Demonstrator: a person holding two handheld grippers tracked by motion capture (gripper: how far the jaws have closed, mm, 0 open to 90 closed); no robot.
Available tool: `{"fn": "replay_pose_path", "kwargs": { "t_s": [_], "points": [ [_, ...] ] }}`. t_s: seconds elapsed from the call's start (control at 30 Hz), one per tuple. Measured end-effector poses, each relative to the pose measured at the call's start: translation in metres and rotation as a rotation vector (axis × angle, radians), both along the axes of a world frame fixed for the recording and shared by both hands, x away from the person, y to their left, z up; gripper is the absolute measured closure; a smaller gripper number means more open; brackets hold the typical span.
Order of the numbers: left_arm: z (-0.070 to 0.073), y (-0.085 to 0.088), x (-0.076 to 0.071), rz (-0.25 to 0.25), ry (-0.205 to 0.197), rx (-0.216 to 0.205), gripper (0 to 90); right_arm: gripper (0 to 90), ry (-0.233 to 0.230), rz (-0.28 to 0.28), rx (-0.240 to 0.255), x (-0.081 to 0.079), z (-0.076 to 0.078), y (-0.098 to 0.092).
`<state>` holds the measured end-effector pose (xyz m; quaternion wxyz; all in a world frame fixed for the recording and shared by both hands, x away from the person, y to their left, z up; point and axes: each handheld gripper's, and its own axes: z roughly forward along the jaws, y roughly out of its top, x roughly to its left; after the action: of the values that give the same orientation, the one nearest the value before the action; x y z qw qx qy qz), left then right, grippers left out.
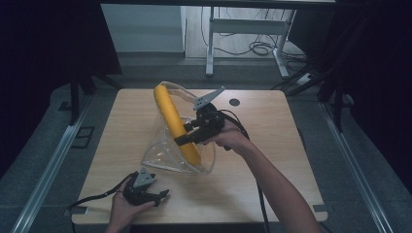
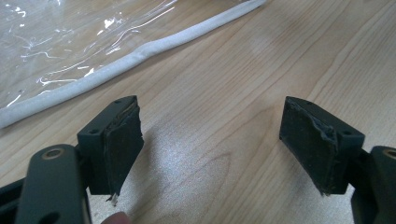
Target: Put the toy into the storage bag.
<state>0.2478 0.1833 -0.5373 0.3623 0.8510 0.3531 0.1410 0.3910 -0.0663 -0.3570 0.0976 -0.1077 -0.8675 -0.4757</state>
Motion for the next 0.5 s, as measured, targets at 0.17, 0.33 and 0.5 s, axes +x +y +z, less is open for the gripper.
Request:
{"fn": "replay_pose_path", "kwargs": {
  "t_s": [0.17,0.33,0.5],
  "points": [
    [0.000,0.000,0.000,0.000,0.002,0.002,21.1,39.5,-0.011,-0.019,0.002,-0.003,-0.001,-0.001],
    [0.000,0.000,0.000,0.000,0.002,0.001,21.1,36.2,-0.016,-0.039,0.018,-0.004,0.001,-0.006],
    [0.000,0.000,0.000,0.001,0.002,0.000,21.1,35.4,-0.018,-0.052,0.037,-0.006,0.005,-0.014]
  ]
}}
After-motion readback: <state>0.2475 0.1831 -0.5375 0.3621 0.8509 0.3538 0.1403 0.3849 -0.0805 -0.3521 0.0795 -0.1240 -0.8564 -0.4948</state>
